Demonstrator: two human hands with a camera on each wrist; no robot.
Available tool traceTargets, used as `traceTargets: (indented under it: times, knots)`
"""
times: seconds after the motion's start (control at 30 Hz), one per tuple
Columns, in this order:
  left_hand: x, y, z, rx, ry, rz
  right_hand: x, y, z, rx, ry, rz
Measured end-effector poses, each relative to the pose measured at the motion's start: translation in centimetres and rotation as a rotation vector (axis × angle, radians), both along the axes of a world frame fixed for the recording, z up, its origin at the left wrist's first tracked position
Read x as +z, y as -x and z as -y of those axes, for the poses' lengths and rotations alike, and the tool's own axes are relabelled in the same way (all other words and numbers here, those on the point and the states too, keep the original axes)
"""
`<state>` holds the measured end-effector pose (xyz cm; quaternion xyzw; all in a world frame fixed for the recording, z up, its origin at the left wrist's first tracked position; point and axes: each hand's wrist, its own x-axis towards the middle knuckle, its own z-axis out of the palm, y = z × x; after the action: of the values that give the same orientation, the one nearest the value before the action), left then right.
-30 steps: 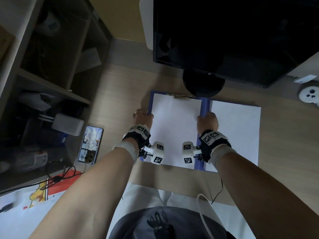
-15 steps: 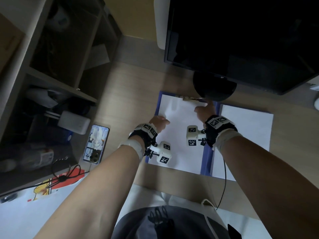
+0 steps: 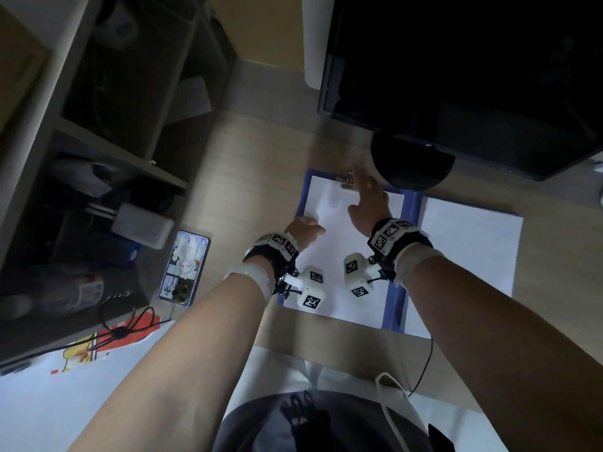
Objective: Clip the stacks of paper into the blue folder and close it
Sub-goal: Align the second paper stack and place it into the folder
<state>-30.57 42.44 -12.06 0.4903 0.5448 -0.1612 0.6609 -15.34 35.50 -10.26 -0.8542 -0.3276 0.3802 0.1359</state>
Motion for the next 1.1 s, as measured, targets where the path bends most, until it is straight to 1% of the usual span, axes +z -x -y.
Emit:
traceTargets:
  times: [0.13, 0.2, 0.3, 0.43, 0.63, 0.73, 0.8, 0.87, 0.9, 0.93, 0.97, 1.0, 1.03, 1.07, 1.1]
  knots:
    - [-0.7, 0.7, -0.1, 0.029, 0.000, 0.048, 0.2, 0.7, 0.1, 0.026, -0.005, 0.070]
    - [-1.2, 0.9, -0.1, 0.030, 0.010, 0.056, 0.3, 0.7, -0.1, 0.065, 0.048, 0.129]
    - [-0.8, 1.0, -0.3, 0.037, 0.046, 0.083, 0.5, 1.0, -1.0, 0.126, 0.155, 0.225]
    - [-0.7, 1.4, -0.3, 0.049, 0.083, 0.118, 0.0, 1.4, -2.0, 0.209, 0.249, 0.283]
    - [-0.6, 1.7, -0.5, 0.082, 0.085, 0.122, -0.7, 1.3, -2.7, 0.266, 0.284, 0.309]
    - [0.1, 1.2, -0.7, 0.057, 0.070, 0.092, -0.3, 1.3, -2.5, 0.227, 0.267, 0.261]
    - [1.2, 0.9, -0.9, 0.071, 0.057, 0.046, 0.3, 1.2, -1.9, 0.140, 0.164, 0.227]
    - [0.9, 1.0, -1.5, 0.094, -0.040, -0.041, 1.1, 1.2, -0.6, 0.068, 0.048, 0.211]
    - [0.8, 1.1, -1.9, 0.098, -0.098, -0.113, 1.5, 1.3, 0.1, 0.044, 0.032, 0.207]
    - [0.7, 1.5, -2.0, 0.075, -0.165, -0.190, 1.7, 1.4, 0.9, 0.013, 0.039, 0.197]
    - [-0.6, 1.9, -2.1, 0.017, -0.200, -0.280, 1.9, 1.5, 1.7, -0.037, 0.056, 0.174]
    - [-3.0, 2.5, -2.4, -0.056, -0.219, -0.347, 2.2, 1.6, 2.4, -0.104, 0.077, 0.133]
    - [-5.9, 2.9, -2.4, -0.192, -0.262, -0.377, 2.3, 1.7, 3.0, -0.170, 0.100, 0.079]
    - [-6.7, 3.0, -1.9, -0.313, -0.311, -0.404, 2.4, 1.9, 3.7, -0.217, 0.127, 0.030]
    - [-5.5, 2.7, -1.4, -0.375, -0.316, -0.427, 2.4, 2.1, 4.4, -0.243, 0.153, 0.000]
